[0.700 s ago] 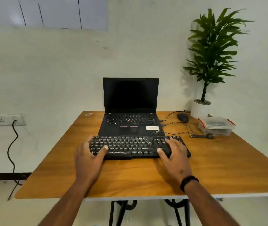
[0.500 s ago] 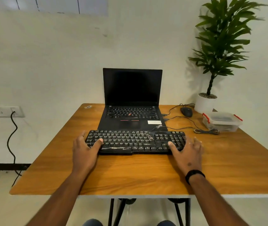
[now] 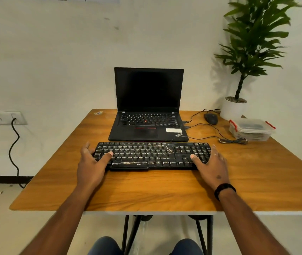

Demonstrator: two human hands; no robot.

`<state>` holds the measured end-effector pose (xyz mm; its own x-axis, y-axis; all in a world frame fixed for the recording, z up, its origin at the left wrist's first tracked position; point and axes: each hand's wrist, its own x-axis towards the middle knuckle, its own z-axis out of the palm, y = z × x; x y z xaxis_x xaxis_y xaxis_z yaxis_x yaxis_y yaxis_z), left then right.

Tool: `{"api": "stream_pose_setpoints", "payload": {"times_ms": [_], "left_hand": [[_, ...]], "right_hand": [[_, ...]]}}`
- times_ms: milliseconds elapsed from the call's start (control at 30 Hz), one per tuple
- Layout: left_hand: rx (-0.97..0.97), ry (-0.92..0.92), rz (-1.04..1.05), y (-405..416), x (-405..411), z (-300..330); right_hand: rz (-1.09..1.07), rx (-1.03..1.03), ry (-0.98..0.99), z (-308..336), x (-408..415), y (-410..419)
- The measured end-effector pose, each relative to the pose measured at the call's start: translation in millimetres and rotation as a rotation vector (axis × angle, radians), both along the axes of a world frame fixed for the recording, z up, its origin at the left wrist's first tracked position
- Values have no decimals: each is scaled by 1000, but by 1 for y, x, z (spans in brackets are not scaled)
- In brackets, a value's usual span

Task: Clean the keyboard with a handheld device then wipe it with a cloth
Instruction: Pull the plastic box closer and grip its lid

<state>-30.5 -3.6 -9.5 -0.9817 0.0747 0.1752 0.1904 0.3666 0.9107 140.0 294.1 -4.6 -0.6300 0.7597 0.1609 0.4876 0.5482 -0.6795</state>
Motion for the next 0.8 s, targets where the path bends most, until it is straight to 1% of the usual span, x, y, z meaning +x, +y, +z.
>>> {"api": "stream_pose_setpoints", "payload": {"times_ms": [367, 533, 600, 667, 733, 800], "left_hand": [[10, 23, -14, -19, 27, -2], [2, 17, -1, -19, 29, 0], [-45, 82, 47, -13, 39, 3], [-76, 215, 85, -2, 54, 10], [-46, 322, 44, 18, 68, 18], [9, 361, -45, 45, 79, 27]], "right_hand": [[-19, 5, 7, -6, 33, -21], [-16, -31, 35, -1, 34, -23], [-29, -58, 76, 2, 34, -21], [-57, -61, 126, 4, 34, -18], [-84, -53, 172, 7, 34, -10], [-103, -53, 211, 10, 33, 2]]}}
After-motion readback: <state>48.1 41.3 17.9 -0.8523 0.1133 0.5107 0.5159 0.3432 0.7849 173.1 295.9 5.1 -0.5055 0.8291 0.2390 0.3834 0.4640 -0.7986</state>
